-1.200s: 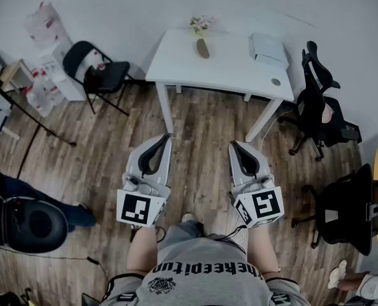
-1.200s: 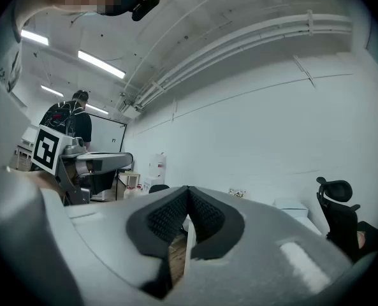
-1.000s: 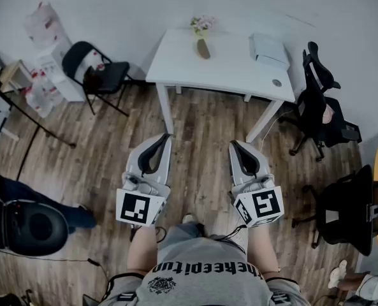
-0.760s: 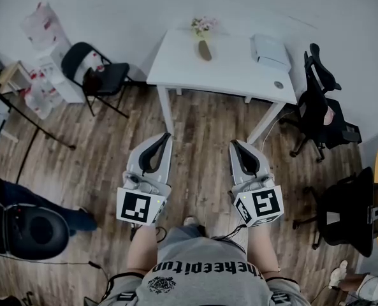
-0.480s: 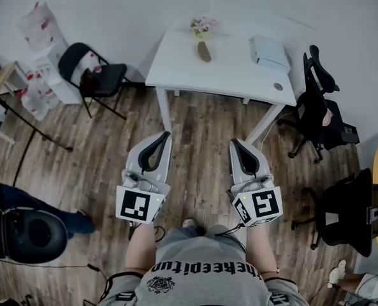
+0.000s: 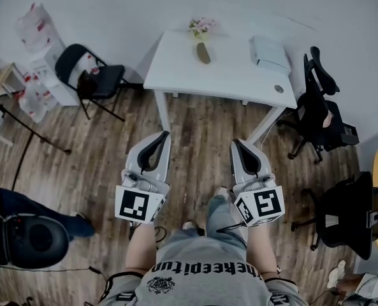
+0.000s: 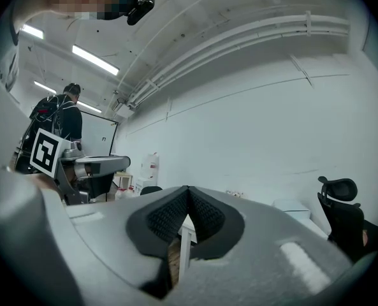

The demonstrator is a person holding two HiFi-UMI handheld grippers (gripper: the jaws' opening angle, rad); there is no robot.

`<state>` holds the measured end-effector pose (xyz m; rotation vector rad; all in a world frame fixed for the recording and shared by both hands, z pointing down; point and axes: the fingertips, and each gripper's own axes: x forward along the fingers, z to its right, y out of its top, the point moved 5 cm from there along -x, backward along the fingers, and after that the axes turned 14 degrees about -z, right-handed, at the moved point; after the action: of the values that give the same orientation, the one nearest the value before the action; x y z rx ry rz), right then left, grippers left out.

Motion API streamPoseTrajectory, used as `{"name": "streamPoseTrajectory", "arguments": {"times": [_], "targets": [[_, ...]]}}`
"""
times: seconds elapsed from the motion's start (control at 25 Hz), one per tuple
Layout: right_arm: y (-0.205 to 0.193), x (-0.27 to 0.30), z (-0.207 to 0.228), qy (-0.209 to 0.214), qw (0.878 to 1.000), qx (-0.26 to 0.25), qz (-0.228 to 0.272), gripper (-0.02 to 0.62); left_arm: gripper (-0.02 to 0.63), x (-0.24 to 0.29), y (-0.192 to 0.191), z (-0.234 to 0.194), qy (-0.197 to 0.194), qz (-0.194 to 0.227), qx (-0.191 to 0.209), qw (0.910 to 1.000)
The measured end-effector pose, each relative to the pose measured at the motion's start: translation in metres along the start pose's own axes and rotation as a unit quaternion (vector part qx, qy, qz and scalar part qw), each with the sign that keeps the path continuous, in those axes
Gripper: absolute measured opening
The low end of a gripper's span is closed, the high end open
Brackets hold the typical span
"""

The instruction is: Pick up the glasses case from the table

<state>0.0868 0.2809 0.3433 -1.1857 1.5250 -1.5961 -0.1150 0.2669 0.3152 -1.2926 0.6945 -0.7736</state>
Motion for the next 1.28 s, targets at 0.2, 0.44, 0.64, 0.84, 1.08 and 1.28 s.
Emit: {"name": "streamPoseTrajectory", "arguments": {"times": [0.2,0.44,0.64,0.84,1.08,1.28], "targets": [[0.003,0.023,0.016,0.005,1.0,-0.003,0.005,0.004,0.012,0.02,0.001,-0.01,0.01,0.004,-0.001,0.9999],[0.015,0.057,0.044,0.021,1.0,-0.007,0.015,0.003,0.012,0.057,0.004,-0.022,0.022,0.002,0.013,0.9997],[0.025,0.09,0.074,0.035,0.999,-0.014,0.018,0.003,0.012,0.095,0.008,-0.031,0.034,0.016,0.013,0.9992],[0.033,0.118,0.108,0.049,0.998,-0.015,0.025,0.004,0.012,0.134,0.01,-0.037,0.045,0.004,0.015,0.9989],[0.039,0.143,0.148,0.066,0.997,-0.021,0.026,0.003,0.012,0.178,0.018,-0.034,0.058,0.008,0.017,0.9981],[0.041,0.16,0.179,0.079,0.996,-0.021,0.029,0.003,0.012,0.211,0.023,-0.028,0.066,0.008,0.023,0.9975]]}}
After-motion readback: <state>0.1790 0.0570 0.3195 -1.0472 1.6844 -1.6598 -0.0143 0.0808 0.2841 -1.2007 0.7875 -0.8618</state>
